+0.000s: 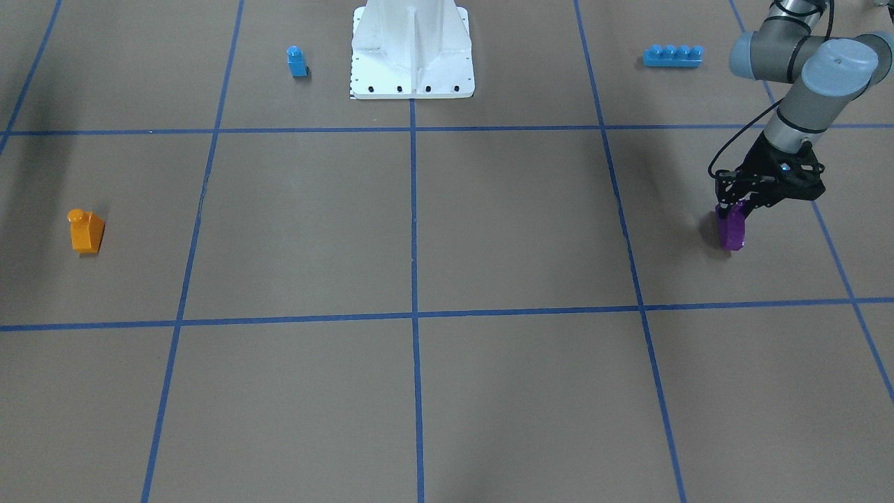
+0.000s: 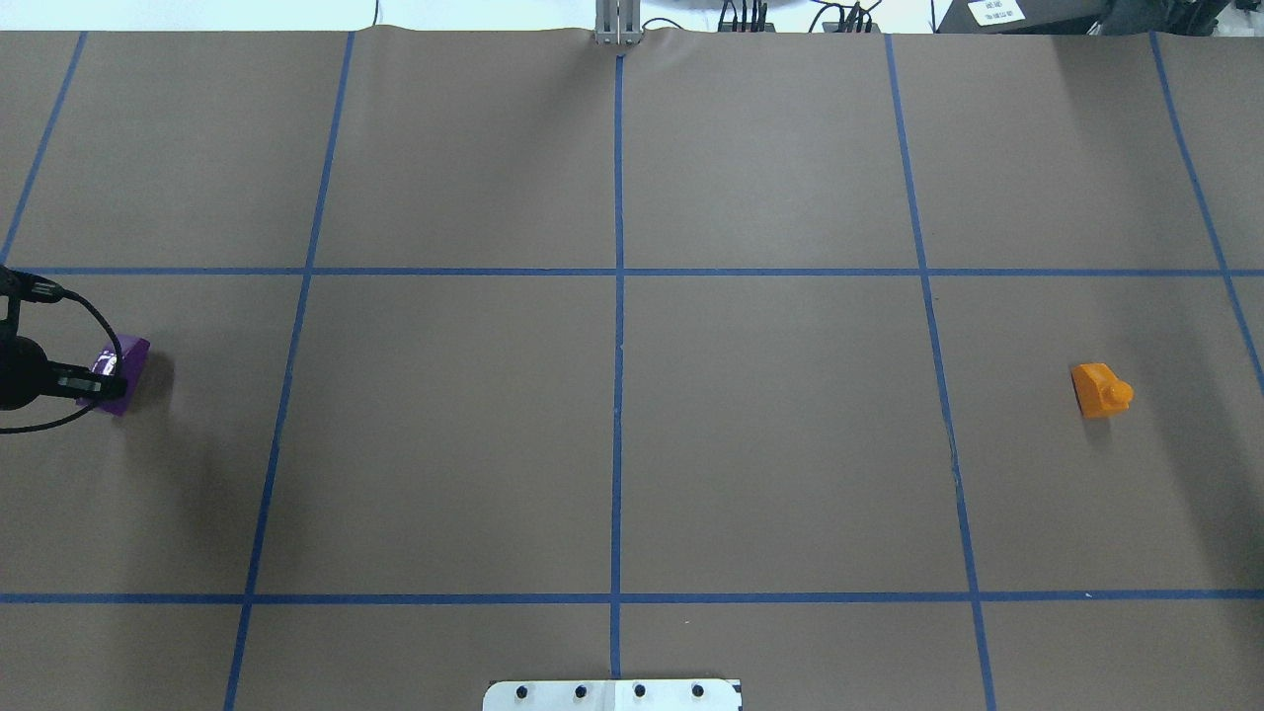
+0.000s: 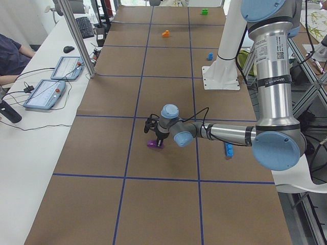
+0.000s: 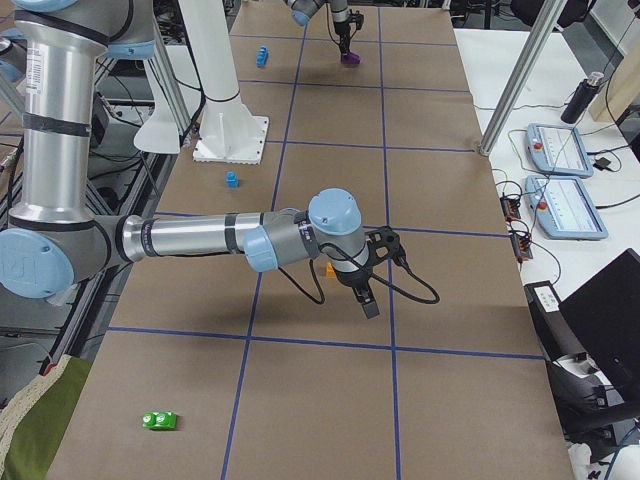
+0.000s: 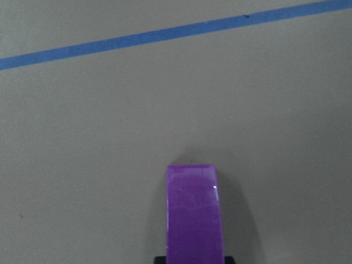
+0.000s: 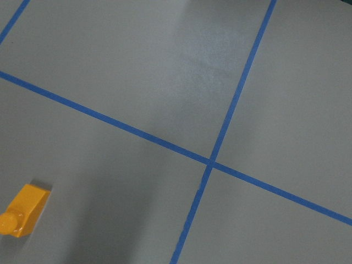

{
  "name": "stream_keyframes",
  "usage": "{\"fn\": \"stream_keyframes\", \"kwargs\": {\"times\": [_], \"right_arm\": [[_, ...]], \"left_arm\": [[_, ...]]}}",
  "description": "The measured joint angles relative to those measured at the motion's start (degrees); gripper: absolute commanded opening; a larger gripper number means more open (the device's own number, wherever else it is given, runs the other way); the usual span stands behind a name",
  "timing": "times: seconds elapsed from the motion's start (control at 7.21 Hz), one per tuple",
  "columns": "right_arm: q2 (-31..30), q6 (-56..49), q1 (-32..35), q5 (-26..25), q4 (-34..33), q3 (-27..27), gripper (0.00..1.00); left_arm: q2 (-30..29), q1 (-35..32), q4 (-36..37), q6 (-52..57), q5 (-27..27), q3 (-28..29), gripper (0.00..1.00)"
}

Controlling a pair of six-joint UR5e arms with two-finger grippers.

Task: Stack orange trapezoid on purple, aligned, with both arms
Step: 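Carry the purple block with the left gripper to the table center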

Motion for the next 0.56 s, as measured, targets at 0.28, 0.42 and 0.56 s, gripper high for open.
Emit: {"fn": "stream_keyframes", "kwargs": {"times": [0.28,0.42,0.56], "right_arm": [[0.04,-0.02,0.00,5.20,-0.05,-0.05,1.00],[0.13,-0.04,0.00,6.96,0.00,-0.06,1.00],[0.21,-0.02,0.00,7.92,0.04,0.04,1.00]], "left_arm": [[-1.57,-0.06,6.77,-0.52,-0.05,-7.10,0.00],[-4.47,-0.04,14.25,-1.23,-0.07,-11.30,0.00],[-9.36,0.76,22.08,-3.64,-0.05,-14.25,0.00]]}}
